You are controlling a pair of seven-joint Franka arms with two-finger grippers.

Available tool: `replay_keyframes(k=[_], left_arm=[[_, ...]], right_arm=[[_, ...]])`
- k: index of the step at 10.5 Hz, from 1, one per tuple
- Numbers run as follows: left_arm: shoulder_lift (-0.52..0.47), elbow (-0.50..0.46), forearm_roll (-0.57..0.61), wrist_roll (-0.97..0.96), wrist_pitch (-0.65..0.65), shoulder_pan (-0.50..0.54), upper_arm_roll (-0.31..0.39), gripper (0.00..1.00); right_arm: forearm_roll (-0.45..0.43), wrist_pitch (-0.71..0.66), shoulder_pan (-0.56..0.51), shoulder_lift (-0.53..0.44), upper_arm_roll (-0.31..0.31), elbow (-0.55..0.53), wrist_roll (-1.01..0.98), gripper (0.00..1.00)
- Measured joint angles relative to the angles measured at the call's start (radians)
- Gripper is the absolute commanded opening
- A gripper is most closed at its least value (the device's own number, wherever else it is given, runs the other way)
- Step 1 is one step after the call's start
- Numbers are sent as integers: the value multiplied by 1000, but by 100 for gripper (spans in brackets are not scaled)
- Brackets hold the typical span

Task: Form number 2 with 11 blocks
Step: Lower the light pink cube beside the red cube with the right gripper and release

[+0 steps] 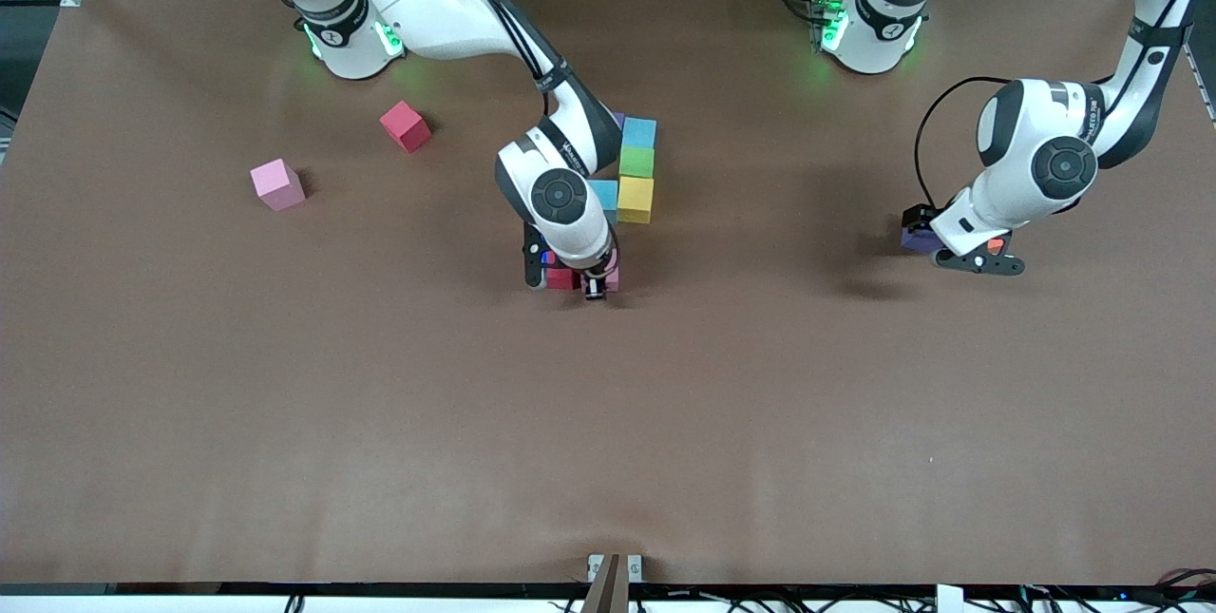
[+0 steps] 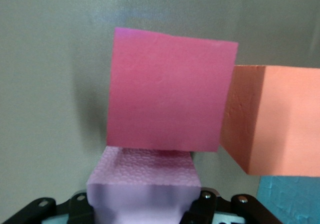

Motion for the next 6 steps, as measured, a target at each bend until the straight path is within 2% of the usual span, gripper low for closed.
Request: replay_keyframes(k=[6], left_arm=[[1,-4,0,0,1,0,-1,100]], right_arm=[[-6,-6,0,0,0,-6,-10,0]])
